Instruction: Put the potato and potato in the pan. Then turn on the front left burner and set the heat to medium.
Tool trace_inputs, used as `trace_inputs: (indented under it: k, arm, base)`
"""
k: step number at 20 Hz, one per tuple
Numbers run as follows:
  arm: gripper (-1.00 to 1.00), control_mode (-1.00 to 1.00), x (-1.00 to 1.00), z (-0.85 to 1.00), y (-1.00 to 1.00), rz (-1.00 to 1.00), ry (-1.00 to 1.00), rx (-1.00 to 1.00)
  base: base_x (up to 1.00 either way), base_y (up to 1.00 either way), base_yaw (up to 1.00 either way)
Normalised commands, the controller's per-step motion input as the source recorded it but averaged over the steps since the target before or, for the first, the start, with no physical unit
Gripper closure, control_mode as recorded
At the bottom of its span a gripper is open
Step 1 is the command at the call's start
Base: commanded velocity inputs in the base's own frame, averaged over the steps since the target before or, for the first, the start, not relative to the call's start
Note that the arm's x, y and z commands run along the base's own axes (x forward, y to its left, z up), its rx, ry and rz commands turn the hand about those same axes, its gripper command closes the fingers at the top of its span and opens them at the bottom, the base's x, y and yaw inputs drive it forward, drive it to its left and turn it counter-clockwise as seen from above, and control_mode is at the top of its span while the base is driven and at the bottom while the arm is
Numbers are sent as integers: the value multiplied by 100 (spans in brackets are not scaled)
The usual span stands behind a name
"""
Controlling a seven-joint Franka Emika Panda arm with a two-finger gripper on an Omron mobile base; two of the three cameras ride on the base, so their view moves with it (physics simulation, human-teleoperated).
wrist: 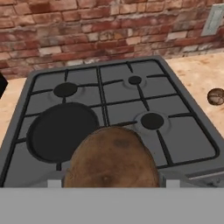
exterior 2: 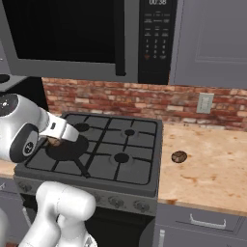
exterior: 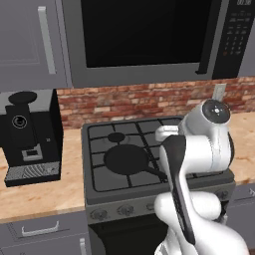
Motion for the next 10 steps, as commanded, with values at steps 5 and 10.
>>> trace_inputs:
  k: [5,10]
  arm:
    - [100,-100,17,-10,25,0,8,0]
    - [100,-100,16,-18,18,3,13,0]
  base:
    - [0,0,0]
    - [0,0,0]
